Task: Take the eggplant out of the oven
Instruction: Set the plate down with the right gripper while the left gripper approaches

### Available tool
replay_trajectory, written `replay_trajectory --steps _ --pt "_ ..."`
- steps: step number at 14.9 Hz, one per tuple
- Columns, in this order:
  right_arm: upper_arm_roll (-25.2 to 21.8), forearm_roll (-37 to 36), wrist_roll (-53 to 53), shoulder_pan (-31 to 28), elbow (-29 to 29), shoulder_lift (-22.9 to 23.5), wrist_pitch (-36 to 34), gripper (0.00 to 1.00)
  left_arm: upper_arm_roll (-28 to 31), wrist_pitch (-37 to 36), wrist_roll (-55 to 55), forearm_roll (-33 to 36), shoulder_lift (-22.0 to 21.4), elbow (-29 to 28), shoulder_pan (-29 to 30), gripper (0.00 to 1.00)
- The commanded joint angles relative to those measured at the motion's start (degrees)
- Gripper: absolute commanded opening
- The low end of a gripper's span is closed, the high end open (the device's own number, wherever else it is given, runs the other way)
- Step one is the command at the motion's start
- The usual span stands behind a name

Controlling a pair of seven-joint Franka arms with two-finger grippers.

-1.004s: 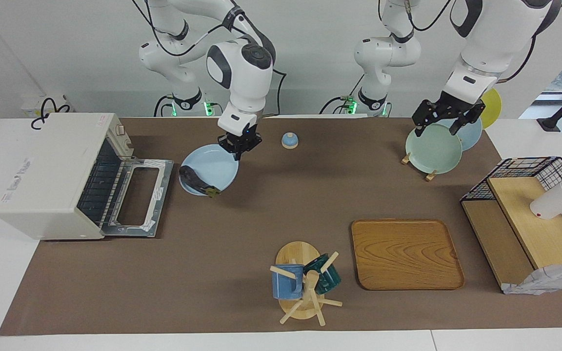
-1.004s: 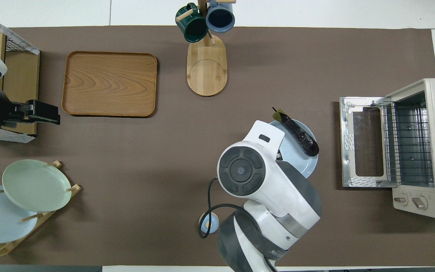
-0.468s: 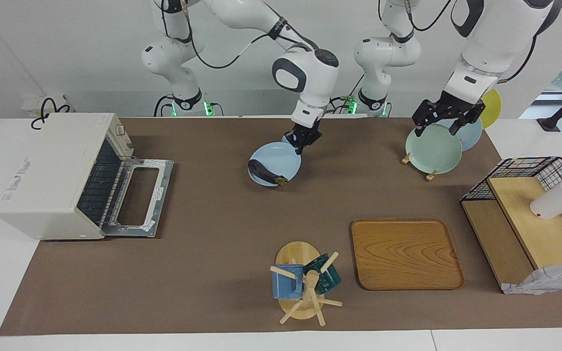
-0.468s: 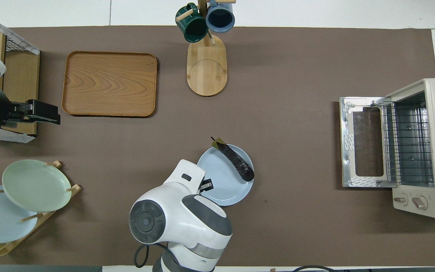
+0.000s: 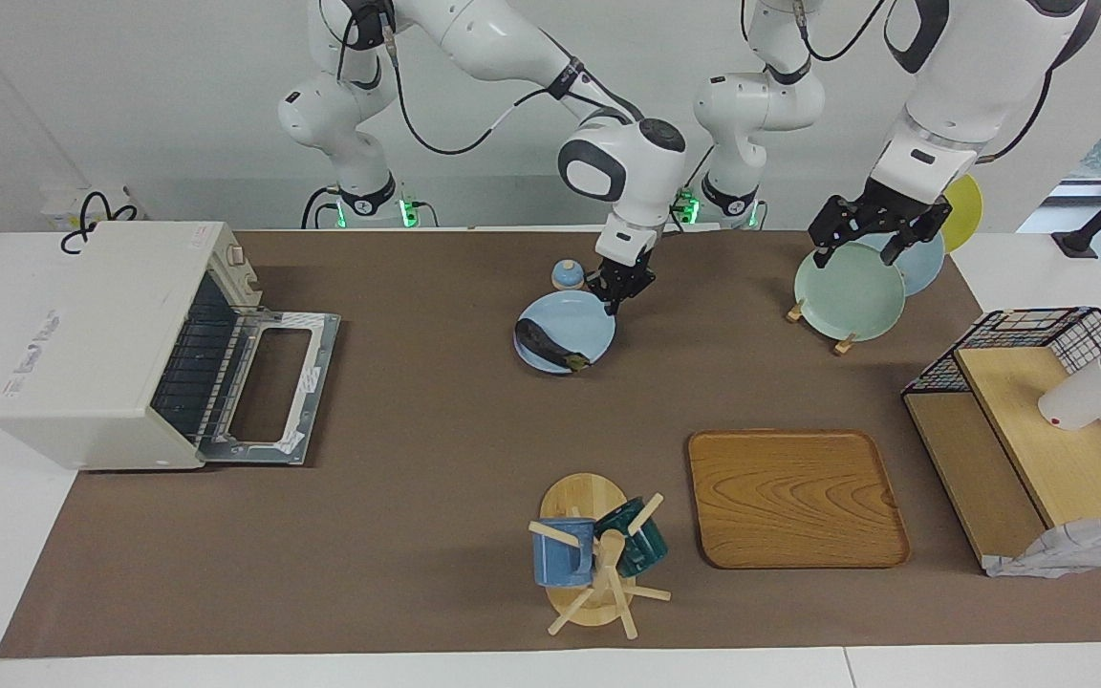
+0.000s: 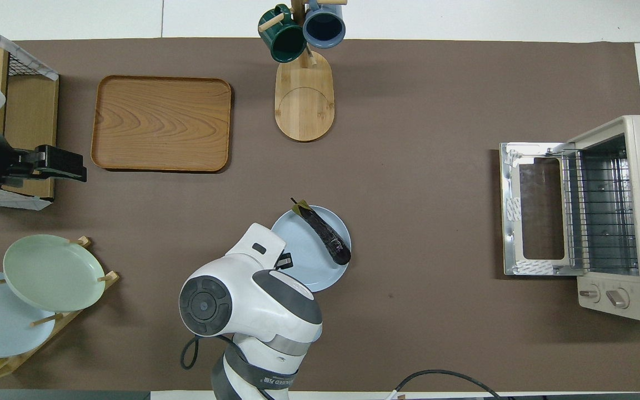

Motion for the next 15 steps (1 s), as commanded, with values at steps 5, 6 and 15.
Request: replay_trajectory --steps 5,6,15 --pt "0.33 -0.11 -5.21 -3.53 0.59 -4.57 -1.71 0.39 -0.41 1.7 -4.32 -2.25 0.5 -0.48 0.64 1.0" --pt "0.33 0.15 -9.24 -5.89 0.59 -6.59 -3.82 0.38 -0.41 2.14 -6.51 -2.6 0.85 -0.57 0.46 1.0" --pt "0.16 0.06 -30.88 -27.43 -11.69 -18.73 -15.29 0.0 -0.94 9.51 -33.04 -3.92 2.61 -5.04 -8.67 1.0"
